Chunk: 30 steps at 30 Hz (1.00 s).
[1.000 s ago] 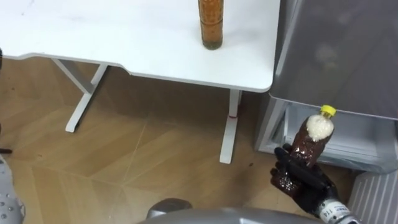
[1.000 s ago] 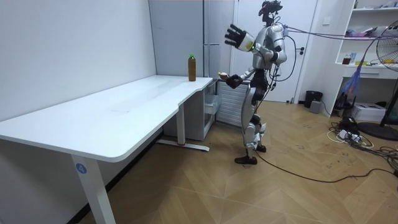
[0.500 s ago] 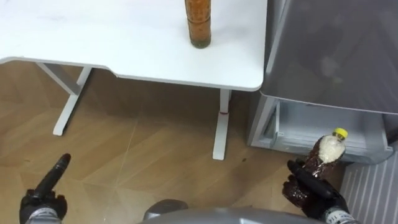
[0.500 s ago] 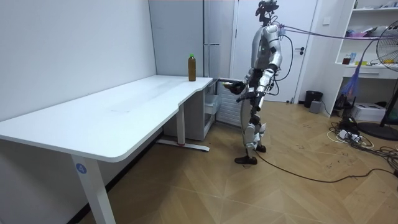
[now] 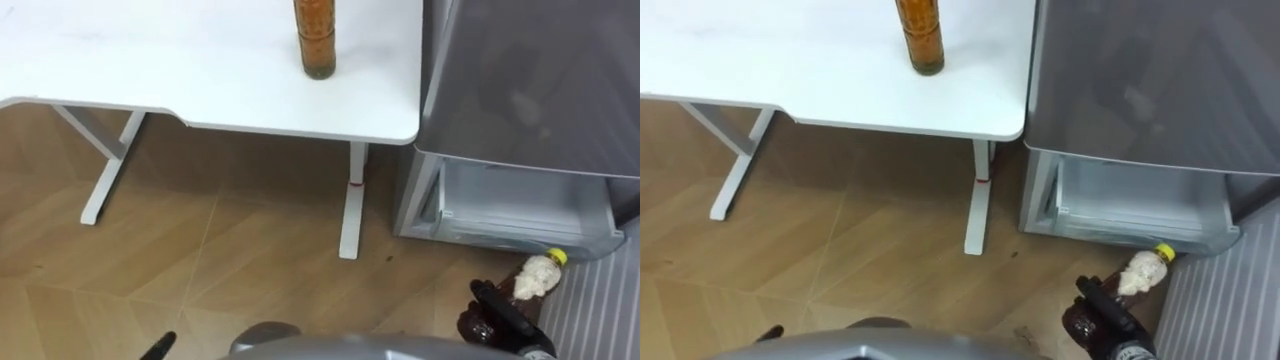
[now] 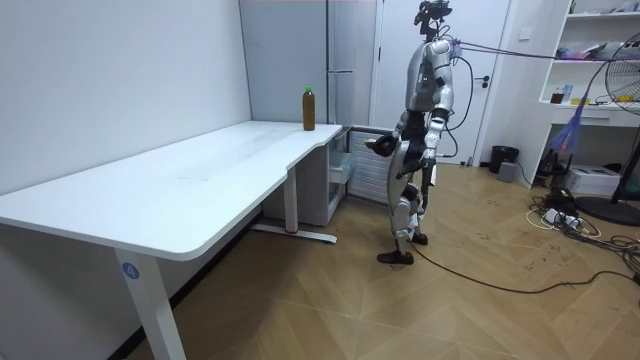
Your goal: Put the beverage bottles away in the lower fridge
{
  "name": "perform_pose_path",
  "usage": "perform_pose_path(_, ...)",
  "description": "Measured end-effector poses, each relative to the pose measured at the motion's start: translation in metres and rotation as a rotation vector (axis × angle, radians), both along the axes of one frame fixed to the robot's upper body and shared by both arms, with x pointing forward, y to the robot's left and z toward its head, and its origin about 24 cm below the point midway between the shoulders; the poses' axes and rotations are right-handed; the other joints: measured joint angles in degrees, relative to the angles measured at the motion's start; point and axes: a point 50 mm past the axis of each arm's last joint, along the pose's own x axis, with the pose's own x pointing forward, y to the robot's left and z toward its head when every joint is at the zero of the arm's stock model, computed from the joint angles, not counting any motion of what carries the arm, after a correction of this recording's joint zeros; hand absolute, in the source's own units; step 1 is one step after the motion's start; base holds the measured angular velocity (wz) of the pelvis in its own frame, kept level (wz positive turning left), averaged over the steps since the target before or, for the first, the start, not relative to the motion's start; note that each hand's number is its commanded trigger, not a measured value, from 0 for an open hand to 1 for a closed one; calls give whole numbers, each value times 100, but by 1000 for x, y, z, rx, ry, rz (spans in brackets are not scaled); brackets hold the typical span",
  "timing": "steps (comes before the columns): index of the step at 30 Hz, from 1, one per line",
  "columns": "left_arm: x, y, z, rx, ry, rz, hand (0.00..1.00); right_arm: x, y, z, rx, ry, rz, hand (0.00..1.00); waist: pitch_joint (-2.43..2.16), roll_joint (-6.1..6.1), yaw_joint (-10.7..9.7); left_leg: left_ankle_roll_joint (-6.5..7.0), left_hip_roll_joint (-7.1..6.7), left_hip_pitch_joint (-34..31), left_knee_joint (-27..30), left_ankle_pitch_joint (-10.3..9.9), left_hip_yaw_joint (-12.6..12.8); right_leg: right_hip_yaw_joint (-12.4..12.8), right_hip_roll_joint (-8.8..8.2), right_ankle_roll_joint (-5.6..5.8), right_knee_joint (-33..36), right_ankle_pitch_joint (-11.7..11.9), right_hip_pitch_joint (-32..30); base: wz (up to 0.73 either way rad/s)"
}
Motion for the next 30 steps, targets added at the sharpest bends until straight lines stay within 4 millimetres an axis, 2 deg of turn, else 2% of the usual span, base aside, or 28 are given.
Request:
perform_pose_path(5,3,-11,-3,11,116,-361,0,13,1,2,14,-26,-104,100,-5,-66,-35,9,0,-83,88,-5,-31,-30,8,3,-9,-3,-32,4)
perform_pose_path(8,4,-15,-4,17,151,-491,0,20,2,3,35,-60,-171,100,-7,-96,-53,8,-8,-83,85,-5,-29,-35,6,1,-11,-1,-27,0)
perform_pose_path(15,5,-14,-4,42,191,-623,0,48,2,9,40,-144,-194,100,-2,-134,-49,-8,-6,-100,82,-15,-29,-59,10,-1,-20,1,-31,0)
perform_pose_path(19,7,-14,-3,54,202,-668,0,65,2,15,50,-210,-223,100,-16,-147,-44,-9,-4,-231,123,-15,-89,-125,21,-5,-12,0,-126,8)
perform_pose_path(22,20,-14,-3,71,184,-718,0,76,2,20,58,-260,-236,100,-32,-135,-54,-6,4,-549,287,-14,-198,-191,49,-19,52,8,-352,16)
perform_pose_path(23,27,-15,-4,75,171,-730,0,84,3,21,78,-280,-256,100,-34,-99,-46,0,13,-659,324,-9,-219,-204,54,-27,107,13,-460,12)
perform_pose_path(25,37,-16,-4,80,158,-777,0,93,5,22,100,-289,-274,100,-27,-103,-54,12,12,-795,373,1,-259,-242,61,-39,122,24,-558,10)
perform_pose_path(27,53,-17,-3,88,128,-841,0,108,7,26,104,-308,-253,100,-29,-84,-58,24,29,-1031,418,25,-290,-255,63,-42,269,24,-822,9)
perform_pose_path(28,64,-17,-2,97,109,-876,0,123,8,32,105,-341,-227,100,-24,-56,-67,36,16,-1205,411,109,-337,-290,51,-48,358,26,-1024,16)
perform_pose_path(29,81,-16,0,119,80,-912,0,137,8,39,99,-367,-200,100,42,-59,-64,49,13,-1351,386,197,-355,-289,39,-55,452,30,-1215,15)
perform_pose_path(30,89,-16,1,129,70,-929,0,144,8,41,102,-376,-199,100,68,-71,-45,52,15,-1423,368,236,-356,-281,35,-66,495,36,-1316,7)
